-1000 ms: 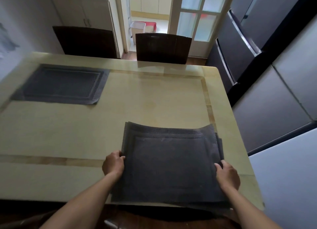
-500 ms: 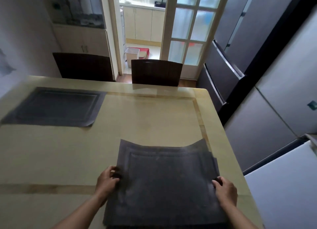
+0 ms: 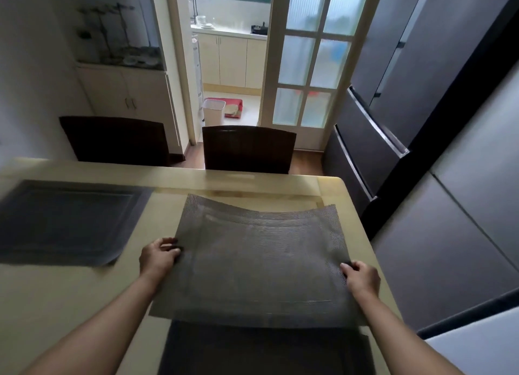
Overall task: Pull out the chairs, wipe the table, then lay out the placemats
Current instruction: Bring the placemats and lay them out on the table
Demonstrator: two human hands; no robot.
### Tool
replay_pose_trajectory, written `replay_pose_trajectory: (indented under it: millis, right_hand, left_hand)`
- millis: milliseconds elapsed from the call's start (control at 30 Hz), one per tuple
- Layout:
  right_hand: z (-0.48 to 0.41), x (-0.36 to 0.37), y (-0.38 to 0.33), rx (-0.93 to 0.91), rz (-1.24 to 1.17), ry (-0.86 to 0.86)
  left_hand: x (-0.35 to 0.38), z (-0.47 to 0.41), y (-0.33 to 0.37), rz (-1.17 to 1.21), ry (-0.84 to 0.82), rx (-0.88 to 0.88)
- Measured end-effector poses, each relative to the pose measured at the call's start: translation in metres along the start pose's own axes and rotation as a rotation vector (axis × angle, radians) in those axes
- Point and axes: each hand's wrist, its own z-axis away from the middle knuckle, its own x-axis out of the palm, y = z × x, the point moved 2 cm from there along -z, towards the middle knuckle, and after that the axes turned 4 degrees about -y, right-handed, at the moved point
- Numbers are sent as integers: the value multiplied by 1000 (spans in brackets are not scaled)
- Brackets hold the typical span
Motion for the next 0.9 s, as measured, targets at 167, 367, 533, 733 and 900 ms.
replay_pose_trajectory:
  millis: [167, 367, 533, 733, 900]
  right_hand:
    - [-72, 26, -17, 33, 11, 8]
    - [-124, 67, -13, 63, 51, -17]
    - [-134, 85, -9, 68, 135, -3]
    - [-129, 92, -8, -6, 194, 18]
    - [-133, 93, -7, -40, 215, -15]
  left_hand:
    - [46, -57, 9, -33, 90, -42]
    - [78, -104, -7, -126, 131, -77]
    - [86, -112, -10, -285, 209, -40]
    - [89, -119, -14, -329, 234, -13]
    - [90, -122, -12, -300, 232, -6]
